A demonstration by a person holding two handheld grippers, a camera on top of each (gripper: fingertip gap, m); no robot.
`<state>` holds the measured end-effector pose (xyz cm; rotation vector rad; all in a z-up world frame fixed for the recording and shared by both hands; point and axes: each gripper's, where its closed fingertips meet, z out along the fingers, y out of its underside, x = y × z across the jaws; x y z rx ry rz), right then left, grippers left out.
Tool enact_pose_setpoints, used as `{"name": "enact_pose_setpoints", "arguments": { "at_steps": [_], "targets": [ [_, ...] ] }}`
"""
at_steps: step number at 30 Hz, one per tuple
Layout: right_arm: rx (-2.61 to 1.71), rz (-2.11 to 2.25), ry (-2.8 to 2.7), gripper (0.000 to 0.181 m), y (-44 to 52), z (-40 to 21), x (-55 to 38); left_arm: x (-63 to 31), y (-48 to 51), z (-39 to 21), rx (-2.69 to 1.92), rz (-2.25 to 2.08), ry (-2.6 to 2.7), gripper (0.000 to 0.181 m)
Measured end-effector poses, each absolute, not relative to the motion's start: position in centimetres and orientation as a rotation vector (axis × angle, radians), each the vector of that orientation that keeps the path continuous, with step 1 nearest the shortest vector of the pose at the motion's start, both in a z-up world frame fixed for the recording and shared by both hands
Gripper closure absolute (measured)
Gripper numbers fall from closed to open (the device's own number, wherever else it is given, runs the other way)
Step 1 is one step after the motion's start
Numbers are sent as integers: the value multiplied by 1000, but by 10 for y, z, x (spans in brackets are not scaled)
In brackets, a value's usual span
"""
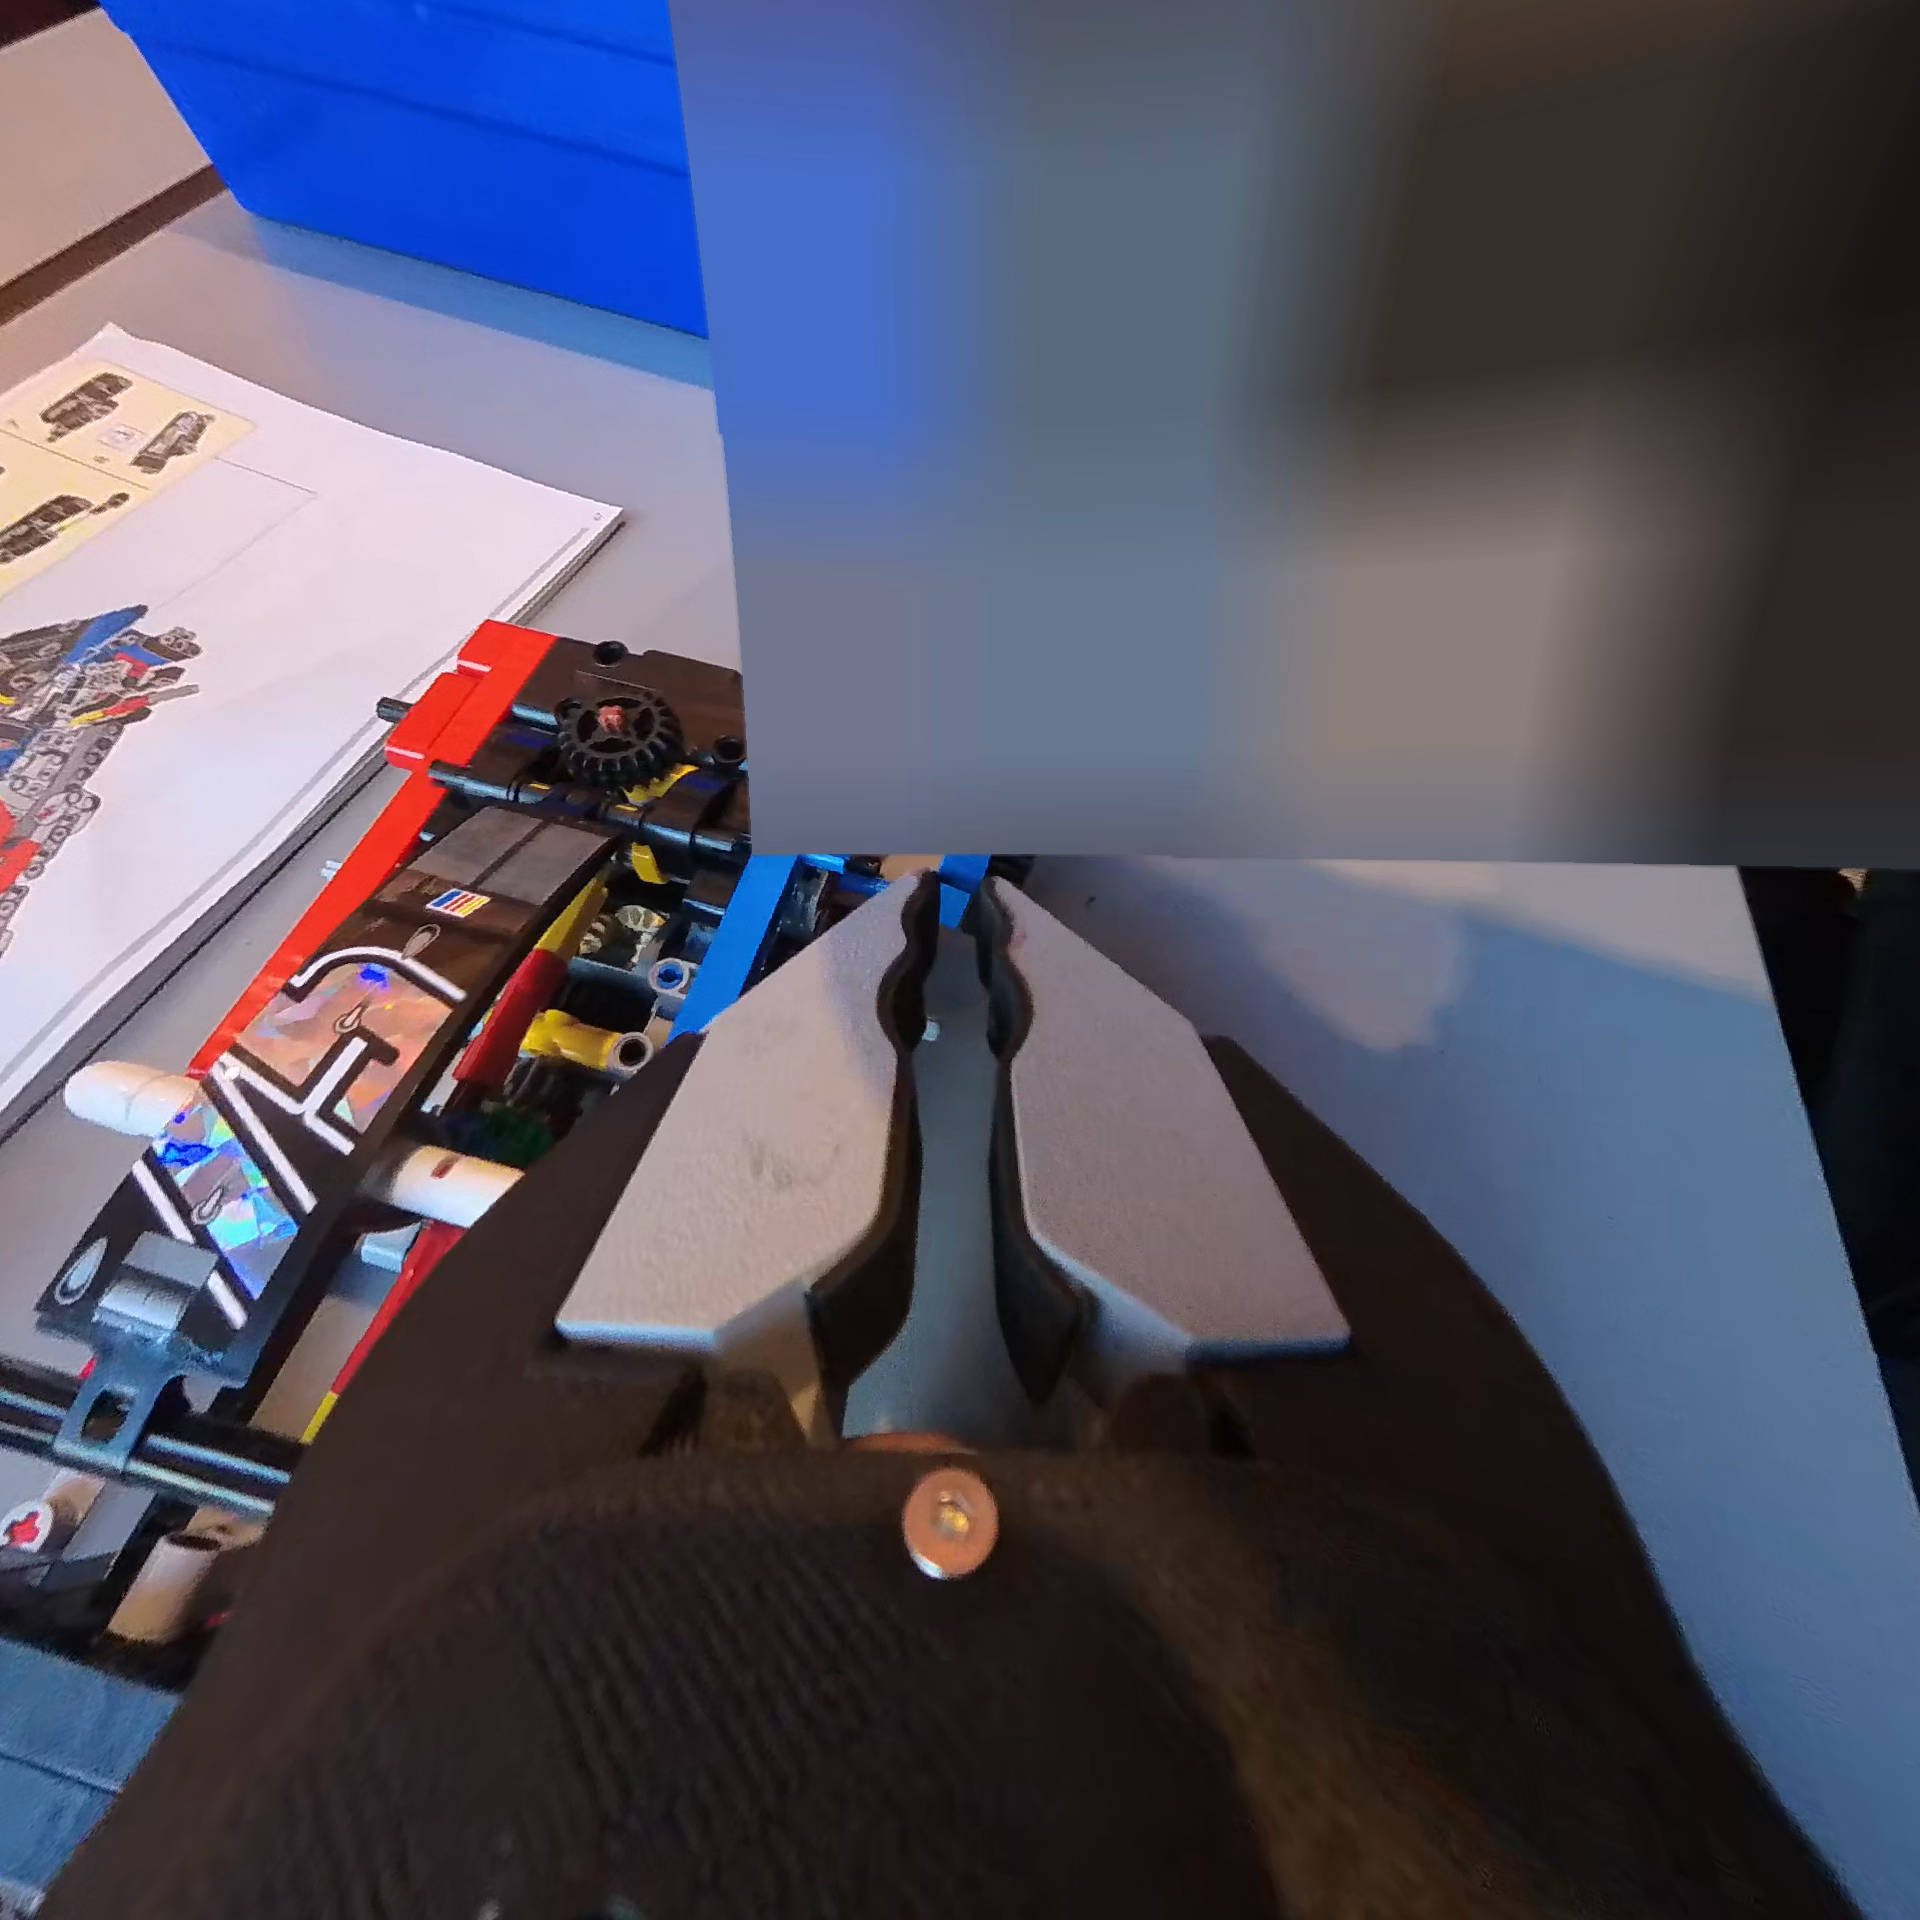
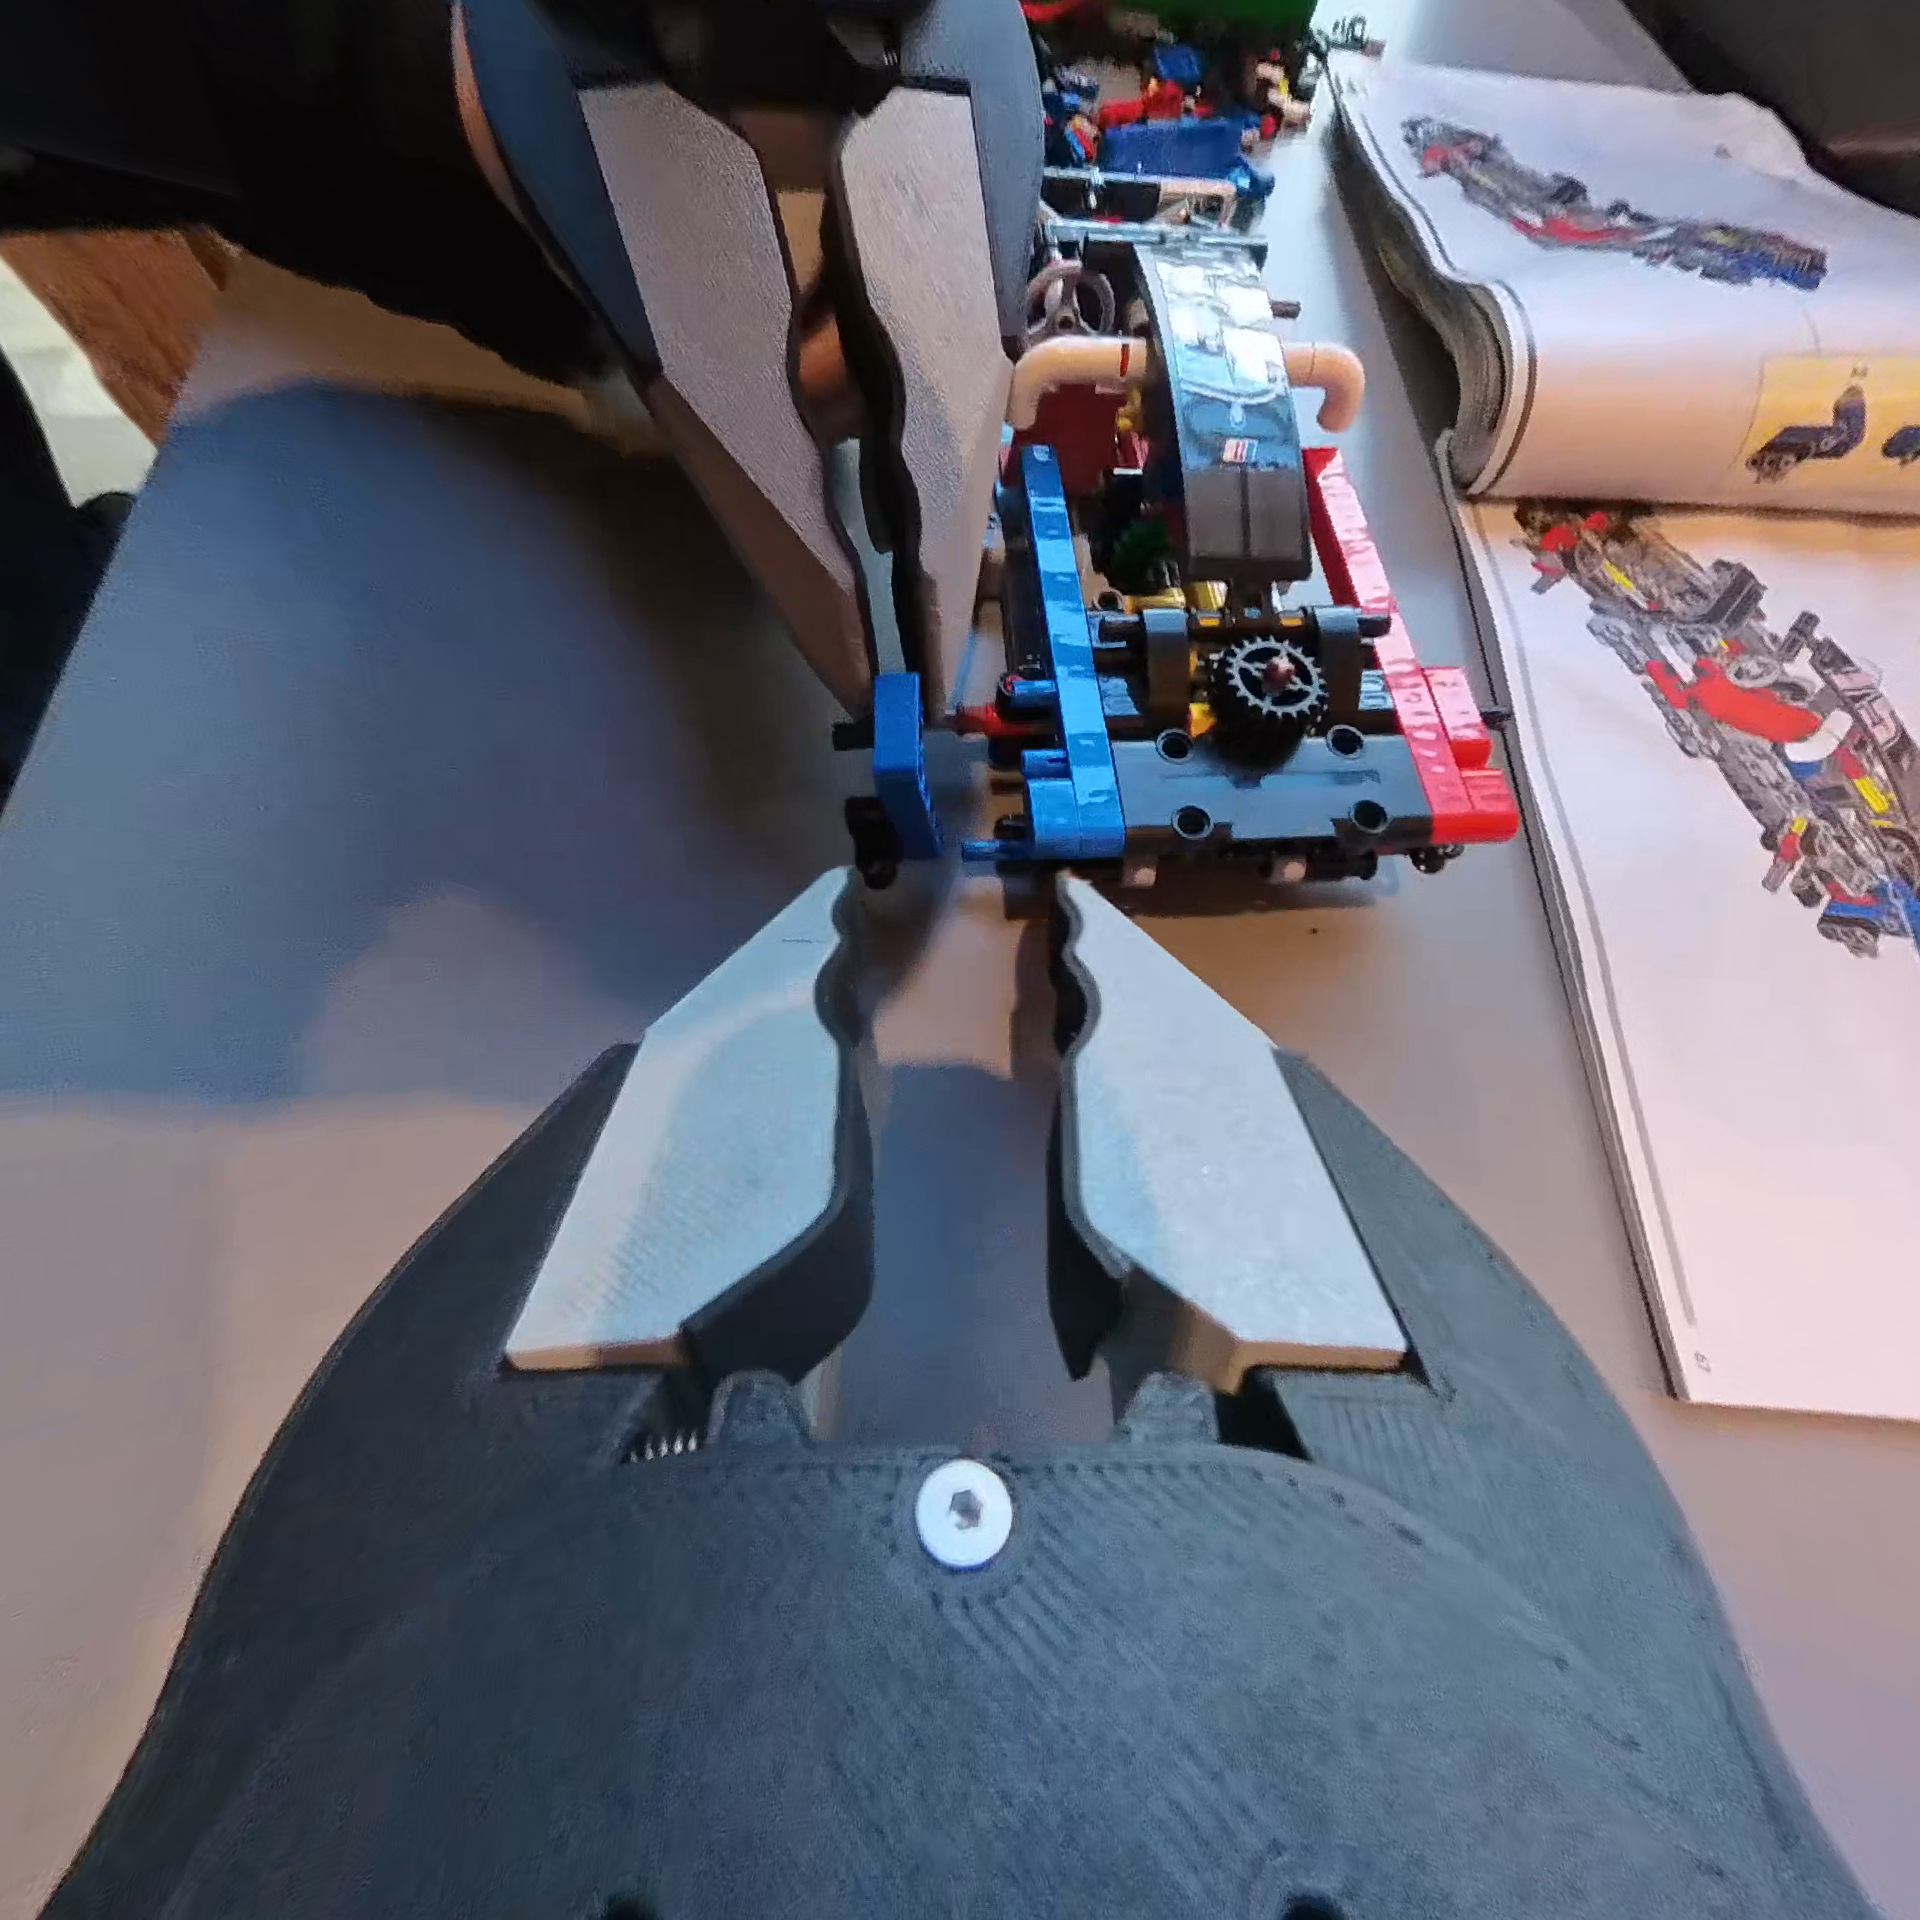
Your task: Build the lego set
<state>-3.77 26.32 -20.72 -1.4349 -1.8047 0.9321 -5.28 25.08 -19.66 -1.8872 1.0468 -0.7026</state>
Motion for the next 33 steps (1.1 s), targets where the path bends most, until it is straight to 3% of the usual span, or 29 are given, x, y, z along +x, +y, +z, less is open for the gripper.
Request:
{"name": "enact_pose_setpoints", "arguments": {
  "at_steps": [10,15,24,29,33],
  "targets": [
    [-1398,910,-1792,160,261,-199,-39,-55,252,-194,-1885,-732,1013,177],
    [-1389,1057,-1678,154,260,-173,-40,-54,251,-193,-1875,-736,1020,177],
    [-1411,996,-1767,157,248,-195,-47,-54,250,-193,-1879,-753,1022,177],
    [-1455,1010,-1753,176,249,-199,-51,-53,249,-196,-1889,-742,1043,177],
    [-1467,1018,-1740,176,251,-198,-52,-54,250,-194,-1885,-738,1026,177]
  ]
}}
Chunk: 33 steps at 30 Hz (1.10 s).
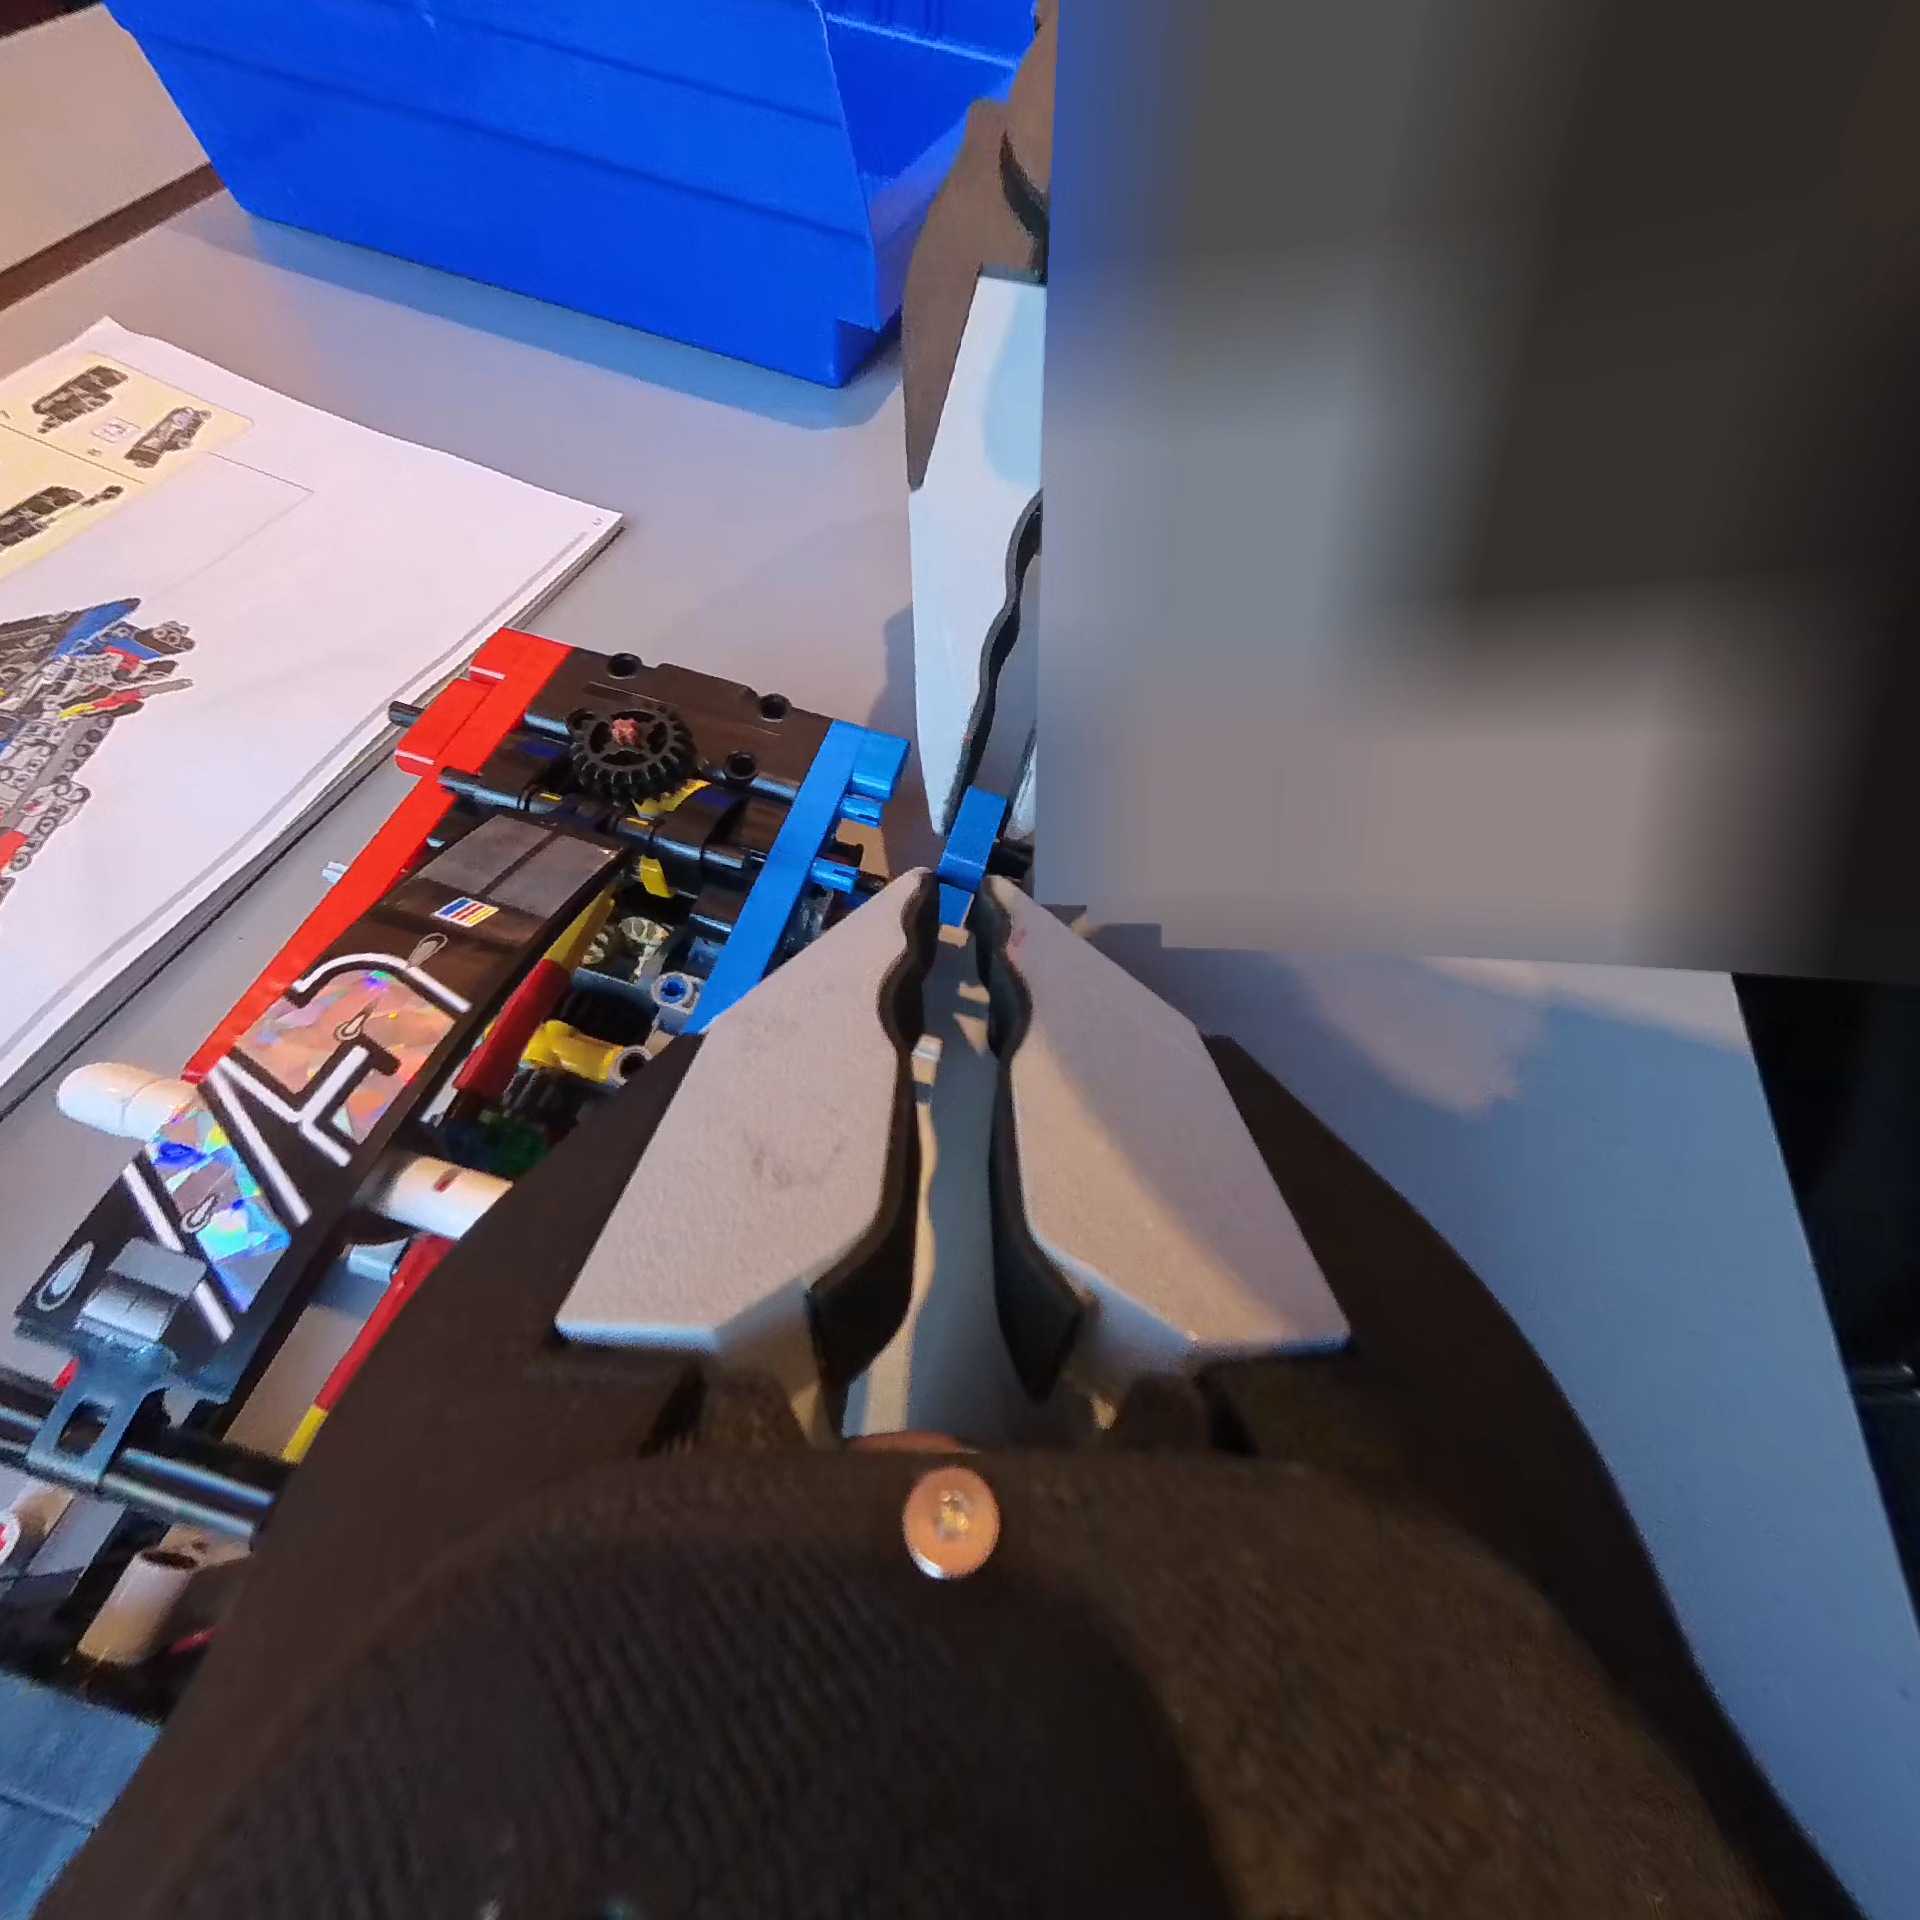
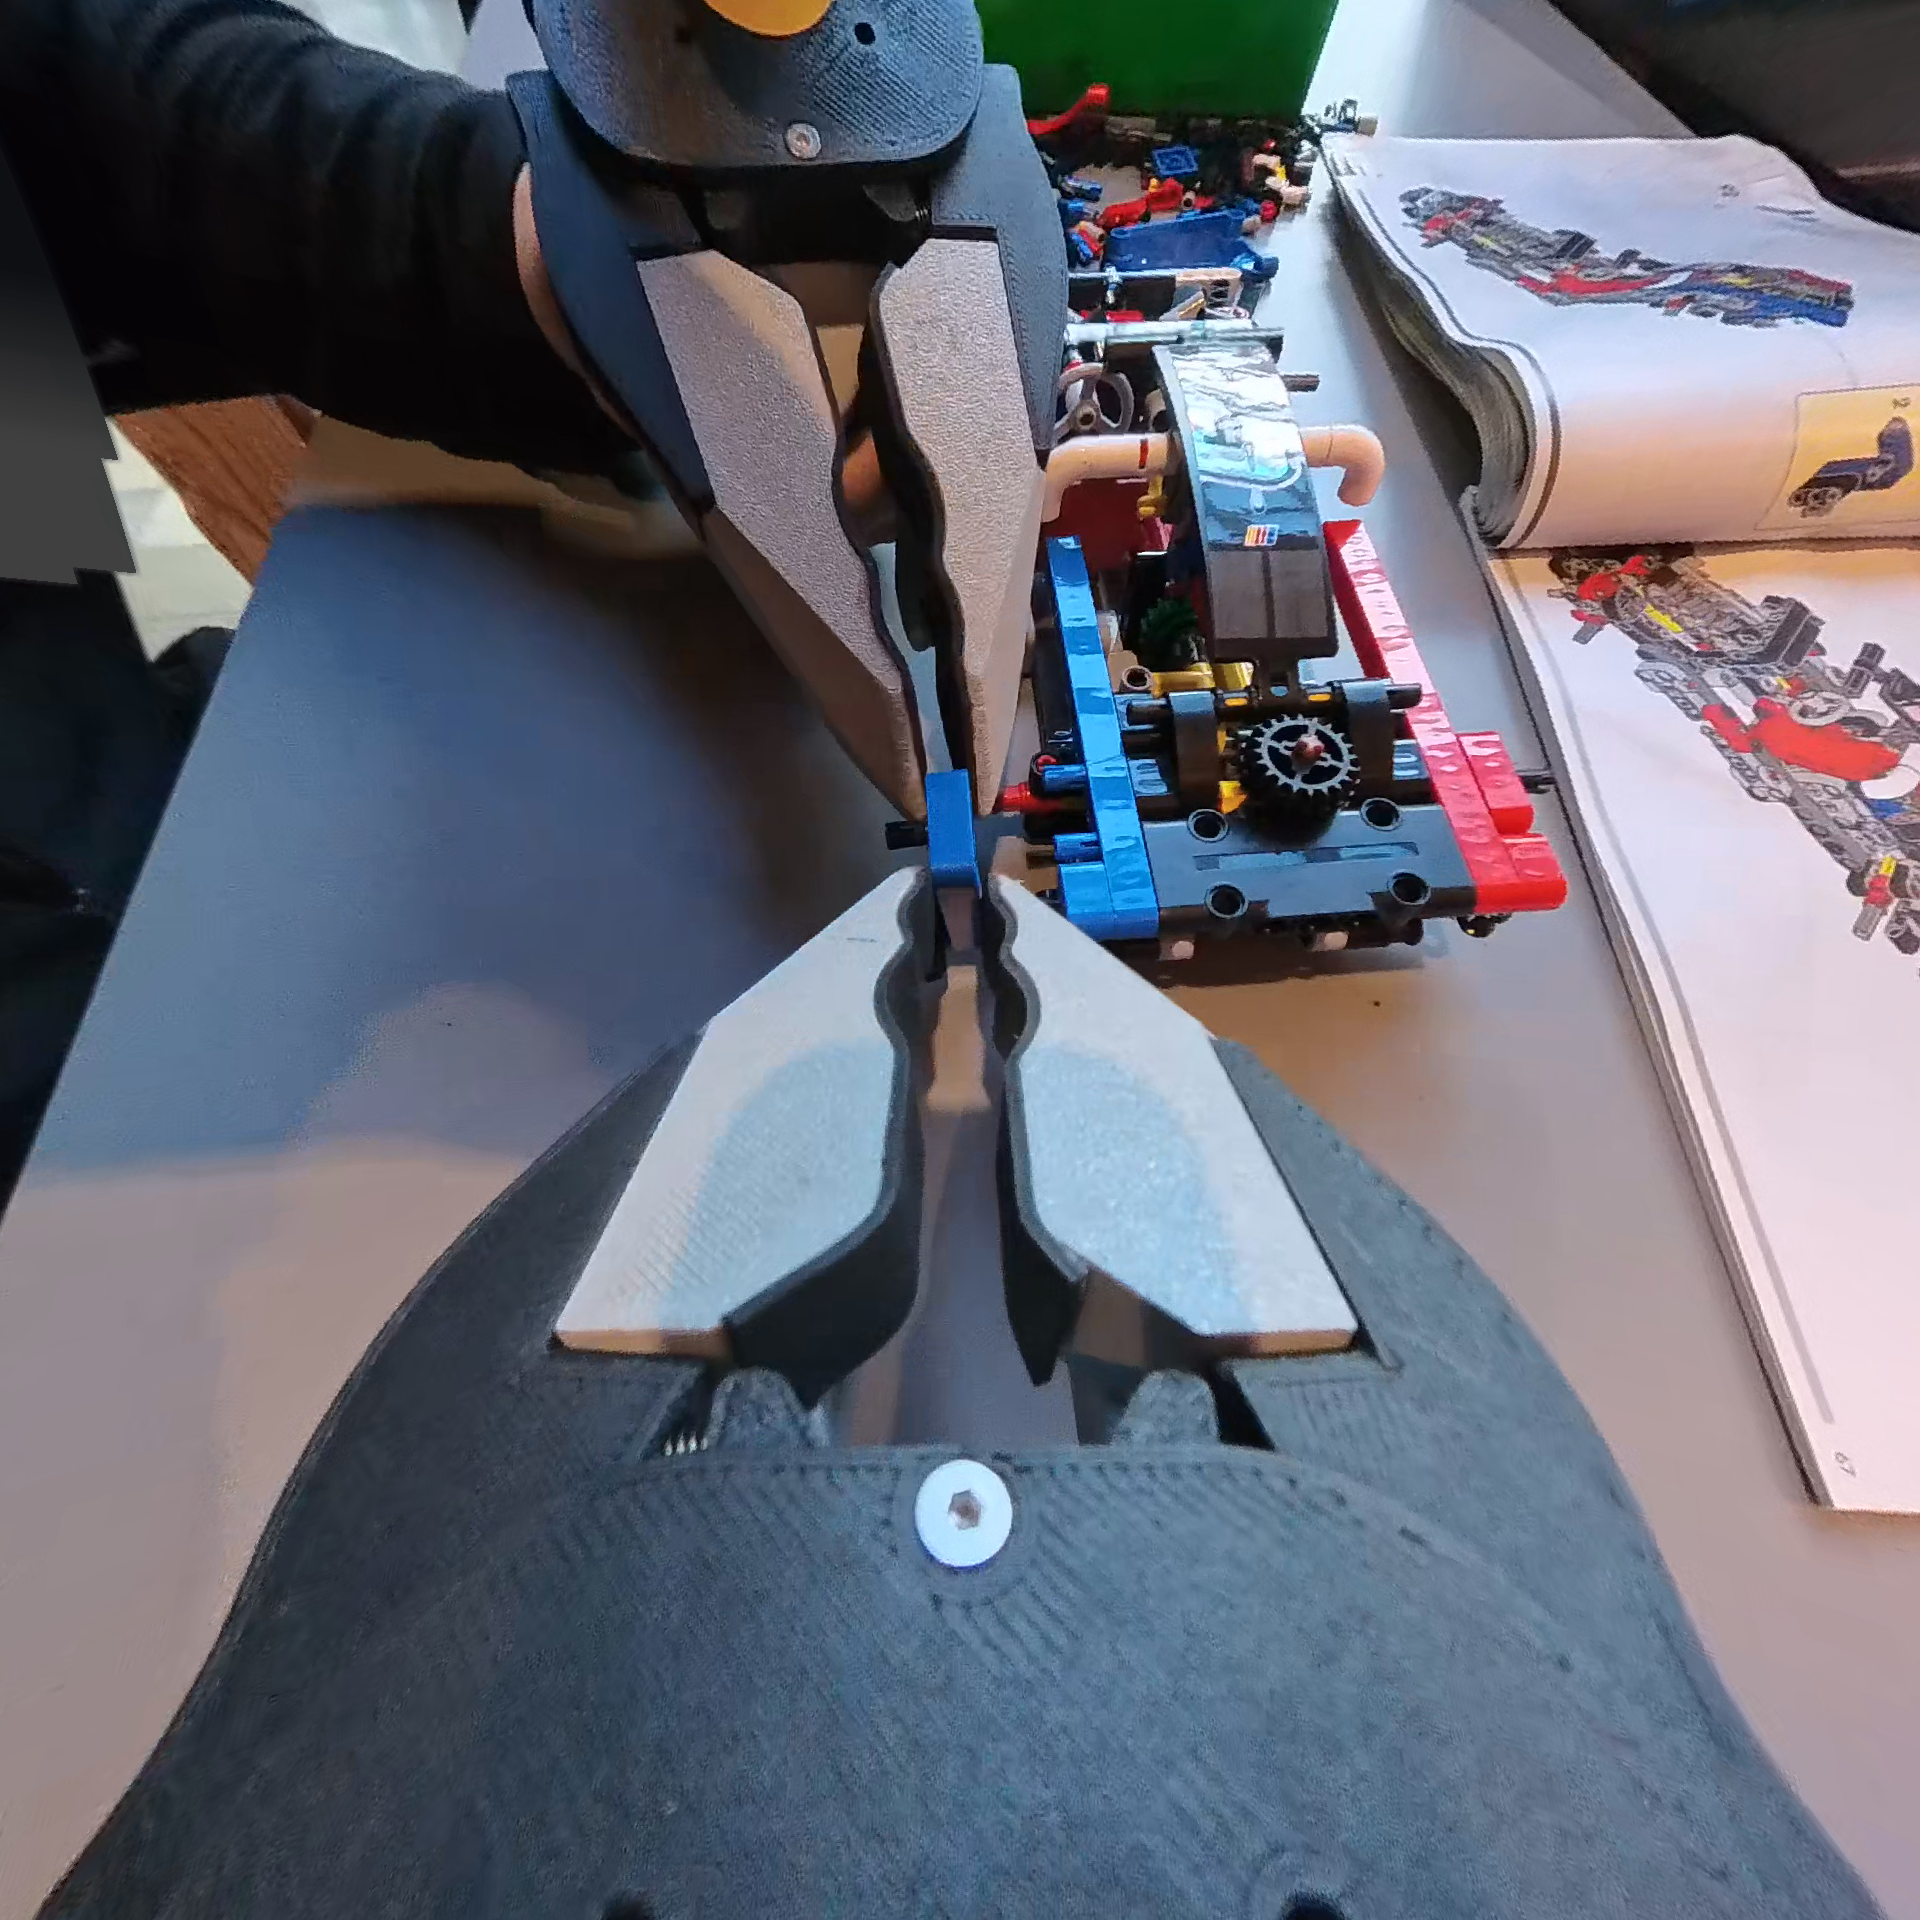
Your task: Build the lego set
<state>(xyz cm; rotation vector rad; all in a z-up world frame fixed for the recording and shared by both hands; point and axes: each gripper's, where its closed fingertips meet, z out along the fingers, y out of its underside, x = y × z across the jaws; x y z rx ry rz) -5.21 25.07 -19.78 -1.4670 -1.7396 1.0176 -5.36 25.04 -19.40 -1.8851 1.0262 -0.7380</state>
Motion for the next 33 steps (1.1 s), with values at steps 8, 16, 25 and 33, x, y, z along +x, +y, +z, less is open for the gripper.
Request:
{"name": "enact_pose_setpoints", "arguments": {
  "at_steps": [8,16,25,33],
  "targets": [
    [-1494,1055,-1722,177,252,-198,-53,-54,252,-194,-1898,-749,1002,176],
    [-1483,1092,-1714,177,247,-195,-56,-51,248,-194,-1892,-758,1036,174],
    [-1433,974,-1617,145,268,-179,-45,-52,250,-196,-1907,-781,1049,176],
    [-1602,897,-1639,82,305,-210,-50,-58,255,-194,-1918,-834,1016,176]
  ]
}}
